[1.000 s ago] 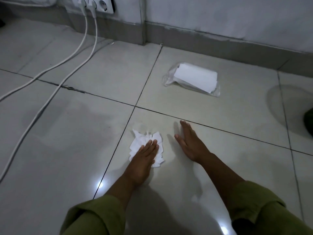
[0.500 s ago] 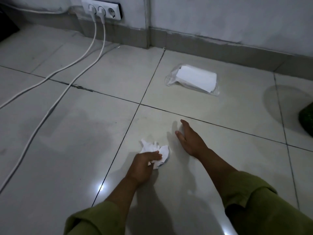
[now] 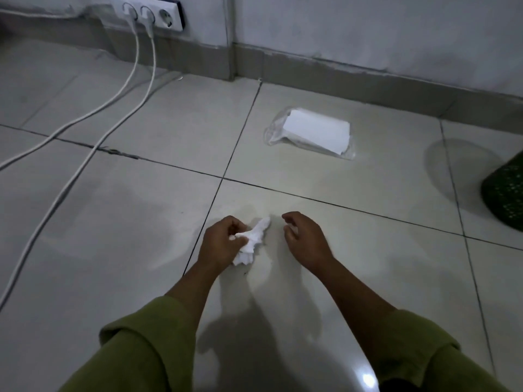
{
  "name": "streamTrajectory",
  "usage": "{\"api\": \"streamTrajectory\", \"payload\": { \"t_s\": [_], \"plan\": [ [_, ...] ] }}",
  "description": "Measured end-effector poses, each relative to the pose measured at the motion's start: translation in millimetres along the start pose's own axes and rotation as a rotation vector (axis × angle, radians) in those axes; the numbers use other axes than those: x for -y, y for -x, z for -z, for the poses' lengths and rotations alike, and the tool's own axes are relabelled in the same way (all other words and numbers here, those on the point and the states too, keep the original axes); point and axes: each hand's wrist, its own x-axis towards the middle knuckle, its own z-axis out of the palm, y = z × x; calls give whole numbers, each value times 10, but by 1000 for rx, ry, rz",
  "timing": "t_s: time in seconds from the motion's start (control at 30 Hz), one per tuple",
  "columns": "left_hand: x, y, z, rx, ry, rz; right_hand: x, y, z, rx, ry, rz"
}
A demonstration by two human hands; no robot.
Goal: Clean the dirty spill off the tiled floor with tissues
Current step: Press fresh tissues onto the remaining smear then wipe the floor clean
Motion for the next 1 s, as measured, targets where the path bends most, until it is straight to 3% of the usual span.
{"api": "streamTrajectory", "payload": {
  "t_s": [0.17,0.37,0.6,0.73,0.9,1.0],
  "plan": [
    [207,79,46,-38,-319,-234,-117,13,-153,21,222,9],
    [252,188,-11,82,-548,-460,-287,83,-176,175,405,-21],
    [294,446,-128,129,-582,-396,-287,92,-130,232,428,-15],
    [268,602,-140,199,-462,-378,-248,81,-77,260,416,-24],
    [336,628,-23,-76,-312,-202,-215,129,-61,221,346,-55],
    [346,668,-20,-65,-354,-189,-236,161,-63,177,398,-47]
  ]
}}
